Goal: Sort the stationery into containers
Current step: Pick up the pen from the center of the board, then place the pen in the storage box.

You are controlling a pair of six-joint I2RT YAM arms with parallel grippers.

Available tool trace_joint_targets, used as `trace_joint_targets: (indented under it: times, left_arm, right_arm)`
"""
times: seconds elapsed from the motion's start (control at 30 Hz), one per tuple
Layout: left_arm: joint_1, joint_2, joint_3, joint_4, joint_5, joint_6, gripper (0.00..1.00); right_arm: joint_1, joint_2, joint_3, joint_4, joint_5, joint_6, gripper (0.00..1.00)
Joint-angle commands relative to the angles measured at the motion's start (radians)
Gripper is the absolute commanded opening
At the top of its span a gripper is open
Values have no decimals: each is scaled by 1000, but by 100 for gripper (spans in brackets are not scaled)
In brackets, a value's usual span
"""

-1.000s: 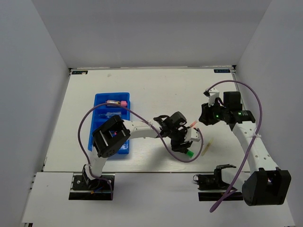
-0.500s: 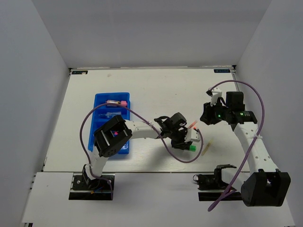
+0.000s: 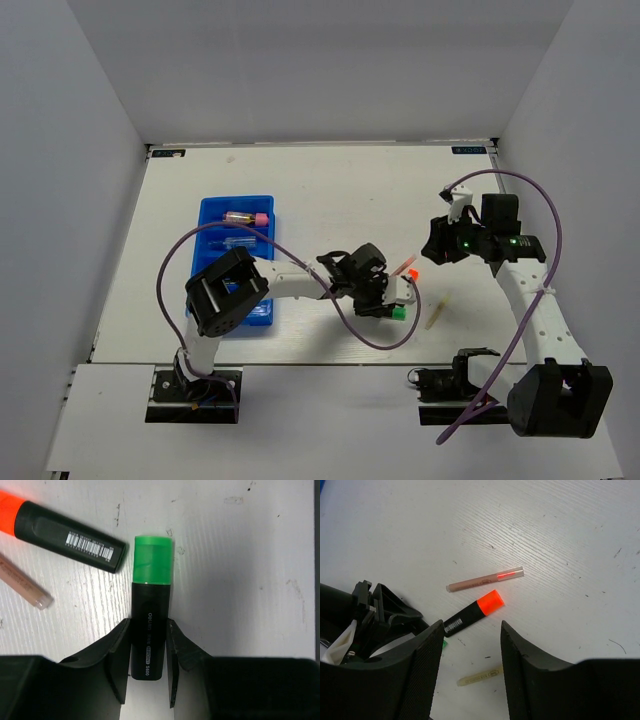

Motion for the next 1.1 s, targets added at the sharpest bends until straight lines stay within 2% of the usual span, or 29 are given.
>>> trace_joint_targets:
  times: [0.0,0.27,0.53,0.7,0.93,0.97,1.03,1.07]
  left_arm:
    - [-4,-23,-47,-69,-74,2,1]
    - [-7,-14,-98,-43,-154,-27,0]
    - [33,-228,-142,-66,-178,-61,0]
    - [55,-450,-195,-87,-221,-69,0]
    - [174,-709,-268,-221,-295,-2,0]
    - [232,-753,-291,-266,-295,47,0]
    - [283,-822,-342,-276,-258,103,0]
    - [343,-871,-381,-267,-246,138,0]
  right_arm:
    - [-22,-20,1,16,-35,11,53]
    - [-15,-17,-2,13,-55,11,53]
    - [-45,-15,1,3,-75,10,54]
    - [-48,-17,-1,3,-88,8,56]
    - [-51,-6,2,-6,-118,-1,59]
    - [-50,-5,-1,-7,-119,-1,59]
    - [-50,-4,-1,-13,-124,-5,59]
    - [-51,-4,2,-10,-131,-4,59]
